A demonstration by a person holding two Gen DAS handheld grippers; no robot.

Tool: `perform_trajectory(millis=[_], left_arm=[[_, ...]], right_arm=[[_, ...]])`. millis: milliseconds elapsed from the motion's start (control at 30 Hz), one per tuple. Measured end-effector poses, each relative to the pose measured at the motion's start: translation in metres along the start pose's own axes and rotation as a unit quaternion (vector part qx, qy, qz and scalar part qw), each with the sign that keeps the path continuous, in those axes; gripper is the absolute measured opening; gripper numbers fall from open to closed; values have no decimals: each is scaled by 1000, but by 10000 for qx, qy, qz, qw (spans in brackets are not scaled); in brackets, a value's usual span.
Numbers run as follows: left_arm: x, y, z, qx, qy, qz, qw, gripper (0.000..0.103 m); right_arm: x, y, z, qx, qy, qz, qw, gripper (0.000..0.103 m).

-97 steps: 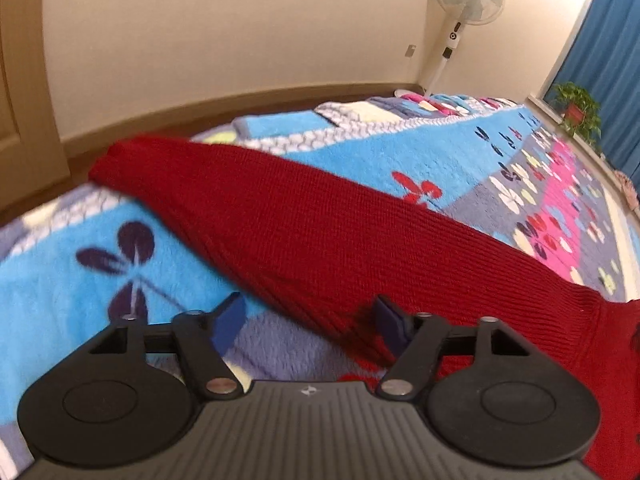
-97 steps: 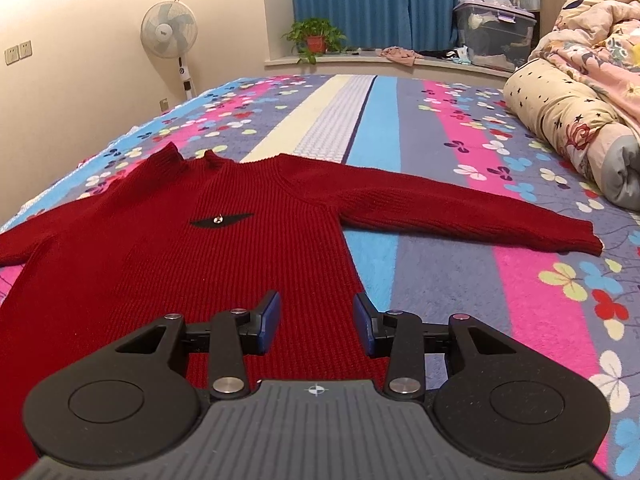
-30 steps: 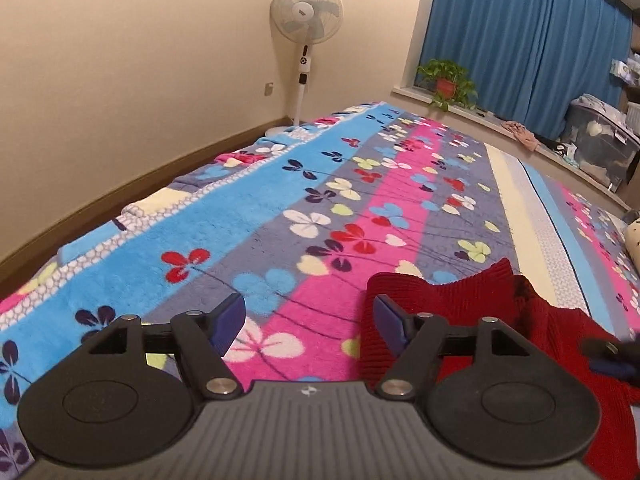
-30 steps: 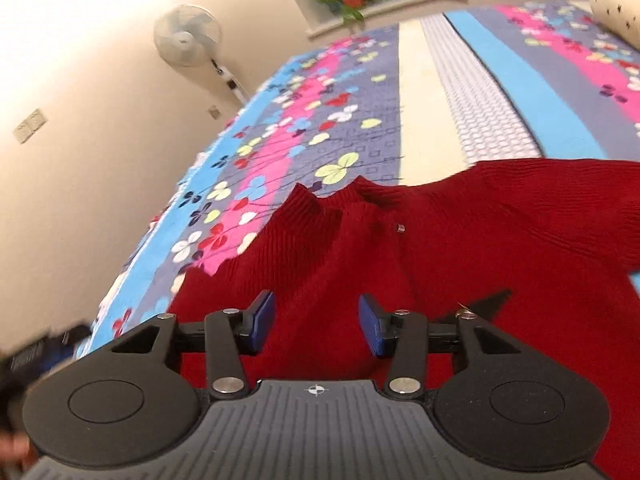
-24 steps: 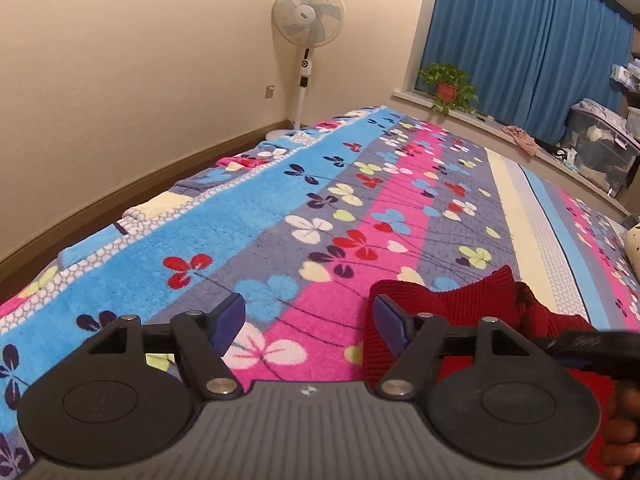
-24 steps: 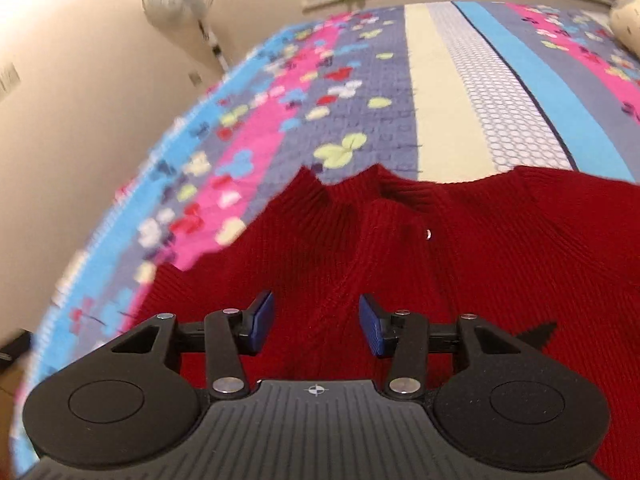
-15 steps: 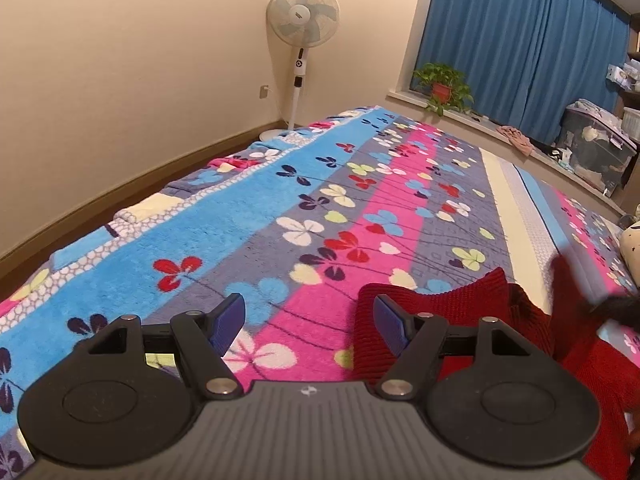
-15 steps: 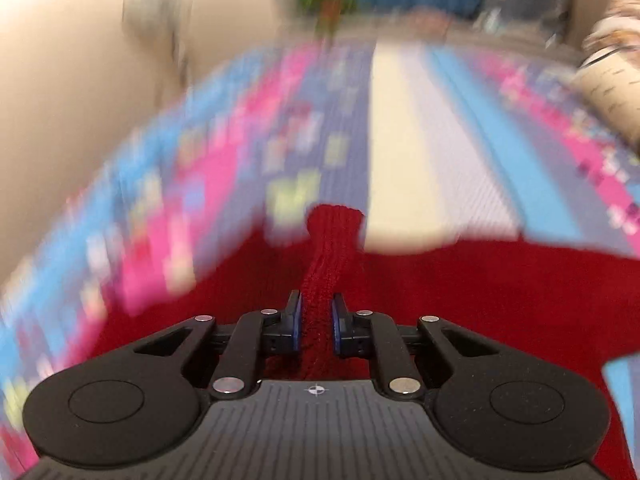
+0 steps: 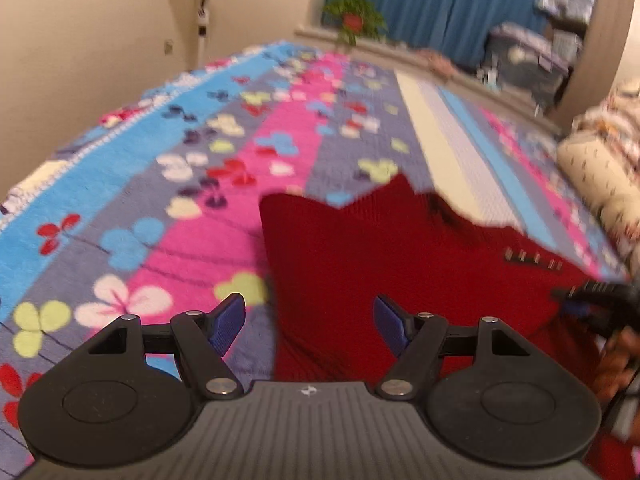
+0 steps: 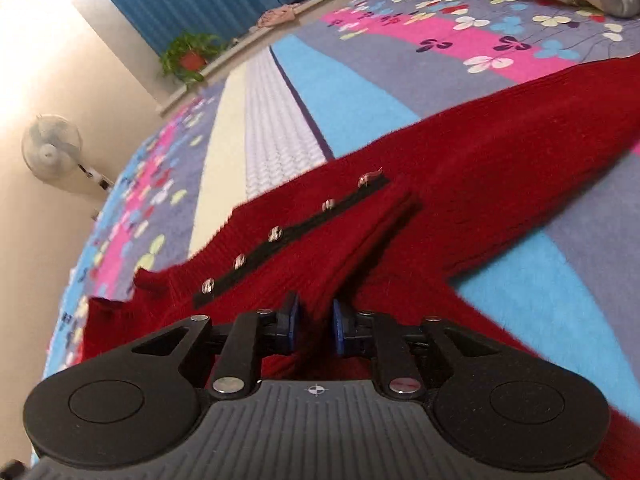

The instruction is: Fold small clothes

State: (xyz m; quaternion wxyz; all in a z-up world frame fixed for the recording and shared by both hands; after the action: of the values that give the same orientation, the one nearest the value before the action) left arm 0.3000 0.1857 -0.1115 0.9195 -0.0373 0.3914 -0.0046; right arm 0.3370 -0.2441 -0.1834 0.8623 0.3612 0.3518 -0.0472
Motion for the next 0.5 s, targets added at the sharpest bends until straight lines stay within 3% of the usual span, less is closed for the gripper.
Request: perform_trajectory(millis=[200,233,300,333,367,433,500], left_arm=[[35,5,-25,23,702,227,9973,72],[36,7,-27,0,735,190,9971,60],[37,9,-25,-79,709,156,9973,35],[35,12,-22,-150,664,288,9973,29],[32,14,-20,-143,624,514,9966,29],[32,16,-20,-20,706,917,9933,22],[32,13,-17,9,732,836,9938,22]], right_arm=[[5,-13,27,546,223,218,9980,20],[4,-13,30,467,251,226,9983,13],[5,-7,33,171,250,213,9993,9],[3,-3,36,59,193,304,9993,9],[-1,0,39,-88,153,438,9989,9],[8,-6,35,-545,435,-78,9975,9],[9,-15,33,-473,609,-99,9970,12]])
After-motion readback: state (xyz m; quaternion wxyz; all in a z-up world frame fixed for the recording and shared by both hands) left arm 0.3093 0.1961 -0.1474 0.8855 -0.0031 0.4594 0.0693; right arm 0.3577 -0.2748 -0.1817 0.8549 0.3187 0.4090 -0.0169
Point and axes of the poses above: each gripper's, at about its wrist camera, not at the fingertips, and x roughly the way its jaws point, y to its left, z to its top, the point moved 6 cm from there along x, roughly the way its jaws point, and after that the axes turned 4 degrees about x, right-handed, at the moved point
